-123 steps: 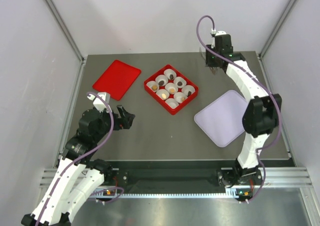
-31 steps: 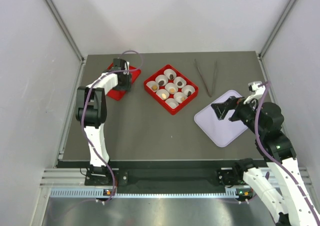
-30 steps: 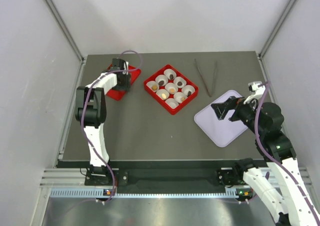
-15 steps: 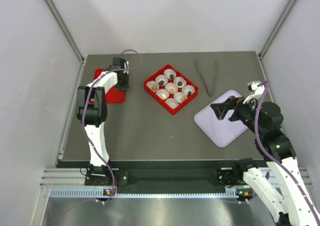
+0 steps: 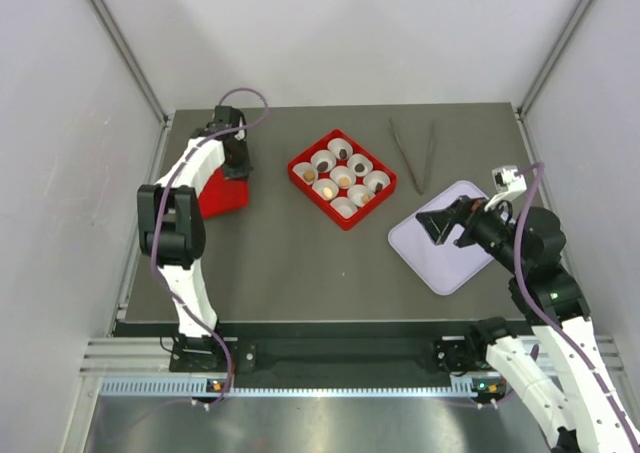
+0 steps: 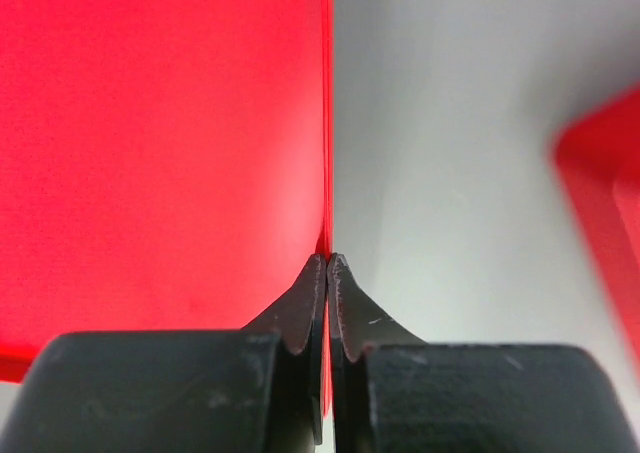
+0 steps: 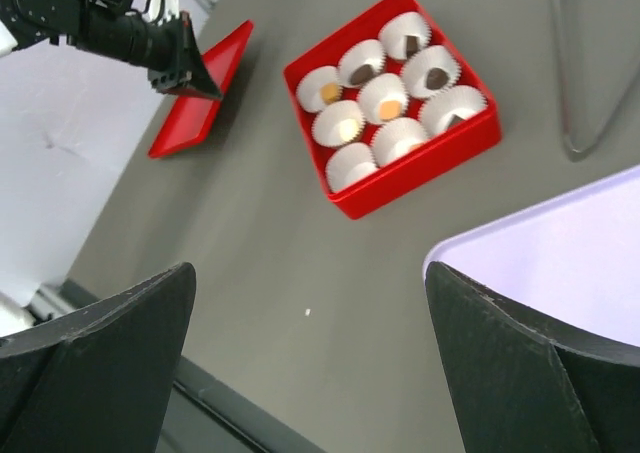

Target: Pack the chocolate

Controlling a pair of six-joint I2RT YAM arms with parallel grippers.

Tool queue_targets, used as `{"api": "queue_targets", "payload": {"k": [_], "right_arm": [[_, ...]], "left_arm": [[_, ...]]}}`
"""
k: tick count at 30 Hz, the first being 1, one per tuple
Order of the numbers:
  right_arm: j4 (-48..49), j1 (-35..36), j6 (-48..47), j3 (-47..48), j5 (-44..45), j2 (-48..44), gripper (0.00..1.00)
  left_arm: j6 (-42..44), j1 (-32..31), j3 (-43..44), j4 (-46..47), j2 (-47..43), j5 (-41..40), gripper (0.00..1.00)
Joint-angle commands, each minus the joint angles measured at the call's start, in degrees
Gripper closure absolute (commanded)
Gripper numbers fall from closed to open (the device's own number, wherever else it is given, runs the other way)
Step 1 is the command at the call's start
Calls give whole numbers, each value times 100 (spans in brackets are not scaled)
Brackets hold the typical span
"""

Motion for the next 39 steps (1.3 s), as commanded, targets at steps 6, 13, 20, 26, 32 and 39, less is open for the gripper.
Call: {"api": "queue_targets", "payload": {"k": [6,13,20,26,32,39], "right_arm": [[1708,42,916,-238,-683,333,4],[3053,375,2217,-449,-711,878,4],[5617,859,3930,-993,-289,1765,1],[7955,1597,5240,-977,555,3030,0],[9960,1905,6918,-766,924,4542,0],[10796,1950,8069,-511,1223,5263,0]], "left_arm": [[-1168,12,296,-152,-1790,1191,100],[-1854,12,166,575,-3021,1920,100],[-4521,-85,-1627,4474,-4244,3635,100],[-5502,-717,-2217,7006,-4377,3373,100],[-5590,-1350,-2147,7916,-4052,3029,100],[-5572,-1887,-1954,9029,-3612,2897,100]]}}
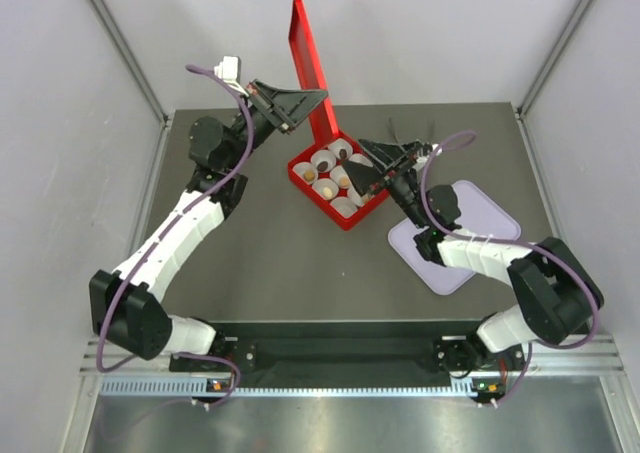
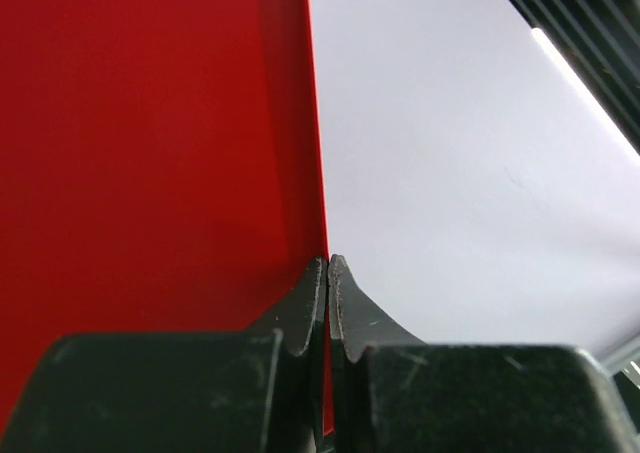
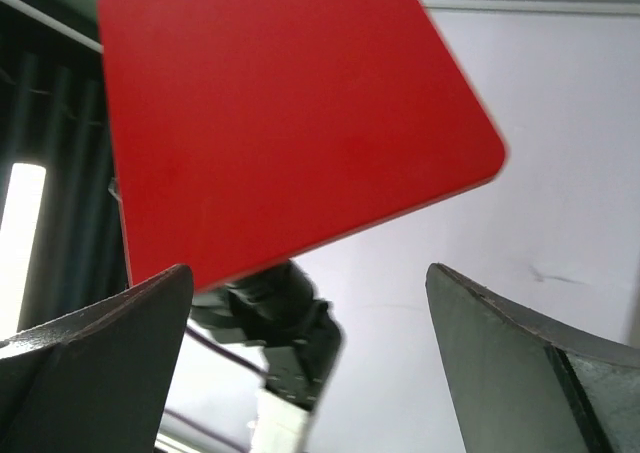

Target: Pack the chocolate

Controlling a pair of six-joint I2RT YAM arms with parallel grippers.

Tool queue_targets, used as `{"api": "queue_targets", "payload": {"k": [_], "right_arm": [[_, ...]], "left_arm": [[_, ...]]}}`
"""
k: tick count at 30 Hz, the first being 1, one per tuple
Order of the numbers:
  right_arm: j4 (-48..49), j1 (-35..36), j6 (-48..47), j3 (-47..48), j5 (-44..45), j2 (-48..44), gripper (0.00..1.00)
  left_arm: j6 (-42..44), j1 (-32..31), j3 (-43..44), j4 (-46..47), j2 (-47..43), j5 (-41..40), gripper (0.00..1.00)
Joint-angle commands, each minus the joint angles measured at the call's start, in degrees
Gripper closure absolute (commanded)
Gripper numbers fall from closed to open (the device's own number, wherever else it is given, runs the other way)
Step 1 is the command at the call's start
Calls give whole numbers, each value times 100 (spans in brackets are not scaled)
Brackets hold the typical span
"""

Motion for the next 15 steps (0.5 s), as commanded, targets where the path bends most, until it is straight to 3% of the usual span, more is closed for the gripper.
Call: {"api": "queue_targets", "payload": {"k": [1,15], "right_arm": [[1529,109,994,359,421,134,0],[1724,109,1987,1088,351,565,0]], "left_arm": [[-134,-153,324,1524,197,-117,100],[164,-549,588,1710,532,-134,100]]}}
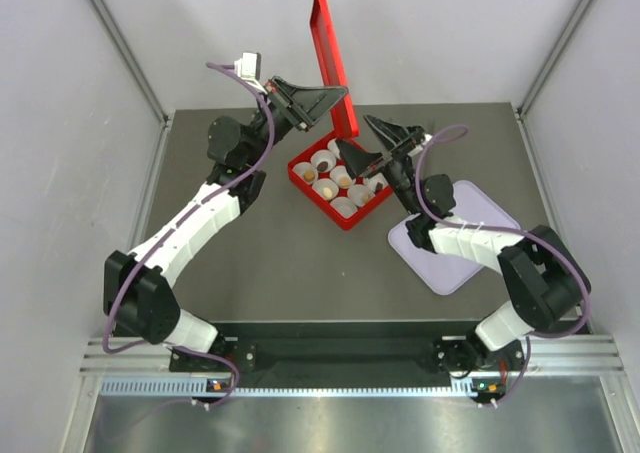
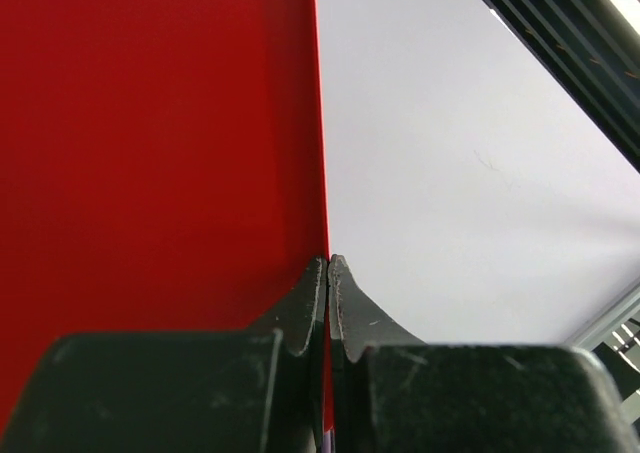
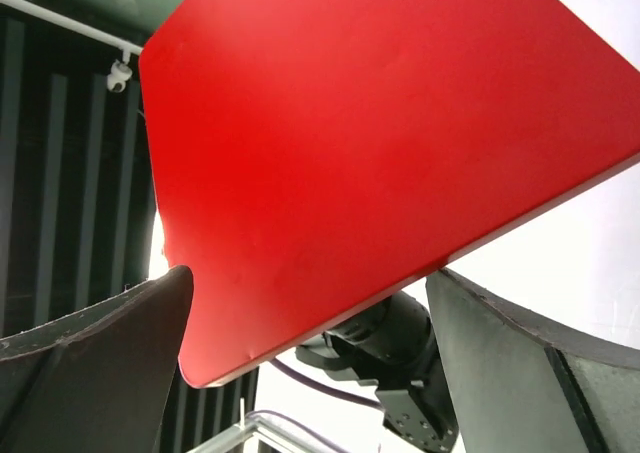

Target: Pack the chocolate

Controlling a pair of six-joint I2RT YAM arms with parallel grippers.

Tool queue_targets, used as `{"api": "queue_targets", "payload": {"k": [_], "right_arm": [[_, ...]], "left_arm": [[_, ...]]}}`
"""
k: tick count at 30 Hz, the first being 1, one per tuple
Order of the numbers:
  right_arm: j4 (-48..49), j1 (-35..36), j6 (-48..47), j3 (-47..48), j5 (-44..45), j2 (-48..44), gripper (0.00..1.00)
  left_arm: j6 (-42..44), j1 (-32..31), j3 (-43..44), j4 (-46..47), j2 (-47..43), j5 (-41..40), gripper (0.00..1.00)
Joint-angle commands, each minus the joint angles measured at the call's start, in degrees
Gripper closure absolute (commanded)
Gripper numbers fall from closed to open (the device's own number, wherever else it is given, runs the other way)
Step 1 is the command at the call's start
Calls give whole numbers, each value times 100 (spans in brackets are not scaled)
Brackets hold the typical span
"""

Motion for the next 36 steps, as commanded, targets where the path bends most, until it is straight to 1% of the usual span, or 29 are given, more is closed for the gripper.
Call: {"api": "queue_targets", "payload": {"k": [1,4,6,7,9,10,11,15,20,21,24,25,27,28,30,31,32,33,35,36], "right_arm": [[1169,85,432,361,130,63,0],[1327,50,494,414,236,159,2],[1511,15,528,457,245,238,5],[1599,6,529,466,262,256,9],[1818,-3,555,501,315,361,14],[1846,-11,564,519,307,379,20],[1863,-20,573,519,307,405,22],[1907,-82,511,528,315,397,26],[1969,-143,467,449,210,353,41],[1978,-135,450,440,201,353,47],[2083,-135,388,423,210,353,55],[2109,-143,371,423,192,344,58],[2109,-143,222,449,140,318,63],[2101,-135,178,449,131,300,67],[2109,-143,-15,475,113,256,72],[2101,-135,-95,484,105,221,77],[2101,-135,-287,501,78,169,79],[2101,-135,-367,519,35,160,83],[2101,-143,-630,502,-10,98,86],[2092,-135,-718,493,-53,98,90]], "left_arm": [[175,-47,269,805,-73,-36,100],[227,-47,103,875,-152,26,100],[315,-47,-21,875,-266,43,100],[359,-38,-178,884,-310,52,100],[403,-38,-363,1015,-441,52,100],[421,-38,-556,1086,-486,26,100],[412,-38,-653,1139,-521,26,100],[543,-29,-1005,1174,-767,149,100],[684,-3,-1401,1051,-1030,228,100],[676,6,-1549,1060,-1057,211,100],[615,41,-1761,1174,-1163,149,100],[597,76,-1840,1192,-1172,158,100],[544,111,-1911,1209,-1207,184,100],[518,129,-1998,1227,-1207,167,100],[439,164,-2122,1323,-1233,167,100],[412,190,-2235,1359,-1251,166,100],[395,217,-2289,1376,-1251,175,100],[351,234,-2341,1385,-1277,184,100],[289,278,-2517,1429,-1312,193,100],[289,287,-2648,1473,-1330,184,100]]}}
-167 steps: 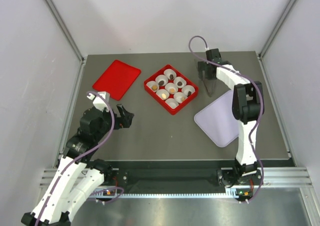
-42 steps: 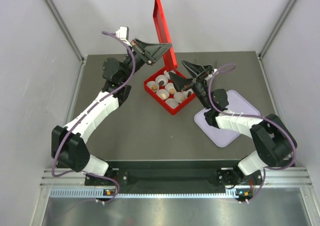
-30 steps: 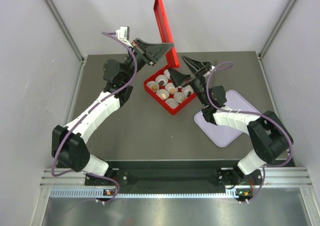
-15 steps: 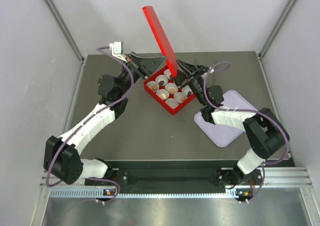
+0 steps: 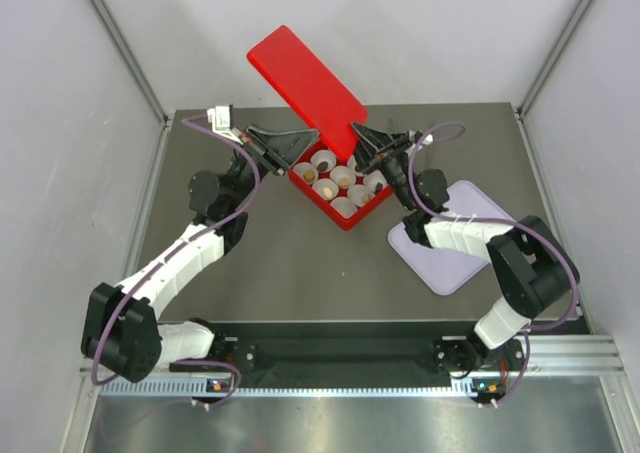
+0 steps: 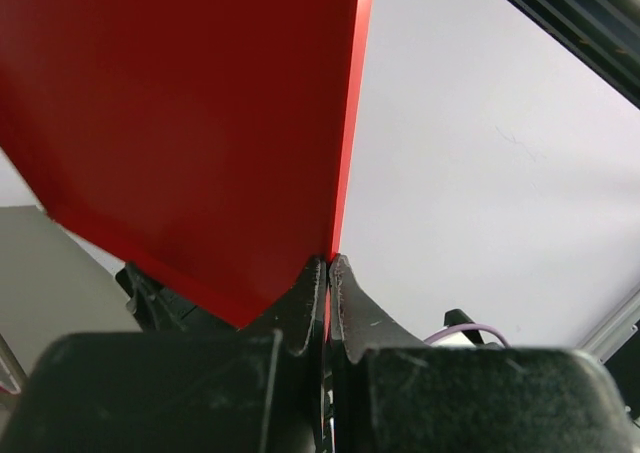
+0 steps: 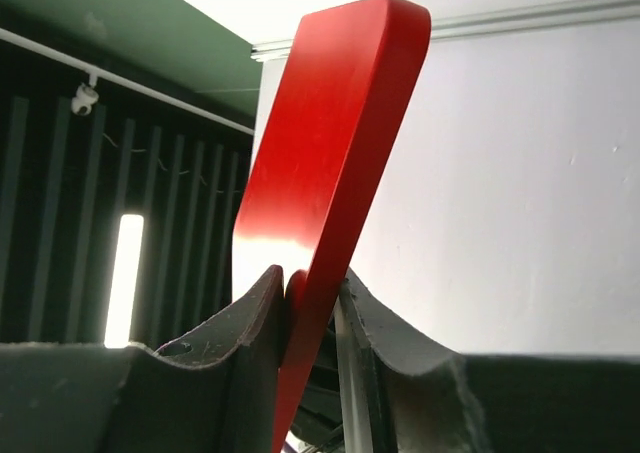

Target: Pack the chocolate

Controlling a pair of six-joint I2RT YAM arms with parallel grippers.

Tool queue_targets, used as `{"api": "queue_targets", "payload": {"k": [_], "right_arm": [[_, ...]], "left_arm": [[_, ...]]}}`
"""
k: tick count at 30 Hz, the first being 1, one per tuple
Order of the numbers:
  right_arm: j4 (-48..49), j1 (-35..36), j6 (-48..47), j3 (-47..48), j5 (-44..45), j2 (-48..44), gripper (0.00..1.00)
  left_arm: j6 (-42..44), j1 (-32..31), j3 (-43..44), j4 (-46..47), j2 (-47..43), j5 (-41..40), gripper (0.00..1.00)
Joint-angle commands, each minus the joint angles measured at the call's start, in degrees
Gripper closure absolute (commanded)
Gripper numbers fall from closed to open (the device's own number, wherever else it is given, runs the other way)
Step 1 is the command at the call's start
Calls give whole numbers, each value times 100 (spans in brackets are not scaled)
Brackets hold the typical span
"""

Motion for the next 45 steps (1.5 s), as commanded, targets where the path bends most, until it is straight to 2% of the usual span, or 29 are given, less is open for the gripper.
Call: {"api": "queue_targets", "payload": {"k": [1,4,7,12,15,25,29,33,37,42,45], "right_arm": [[2147,-6,-621,261,-156,-359,91],[2147,-6,-858,235,-192,-350,100],[2147,-6,-1060,235,-148,-306,100],[2129,-49,-1237,314,10,-157,100],[2129,-93,-1333,331,124,-60,100],[1945,-243,-1658,393,116,195,100],[1892,-374,-1711,445,212,370,100],[1857,-436,-1755,612,256,572,100],[1857,-471,-1817,736,283,766,100],[1865,-480,-1834,789,432,977,100],[1883,-489,-1852,762,467,1082,100]], "left_arm": [[-128,29,-367,111,-139,217,100],[-146,56,-569,33,-174,199,100],[-146,135,-754,-82,-218,269,98],[-59,372,-1062,-512,-490,217,73],[91,460,-1176,-802,-639,208,65],[443,697,-1396,-1663,-912,147,54],[531,969,-1317,-2217,-982,32,31],[461,1285,-1238,-2622,-947,6,27],[180,1506,-1203,-2333,-475,84,23],[-699,1576,-1054,-772,352,322,20],[-1007,1576,-809,-286,906,392,20]]}}
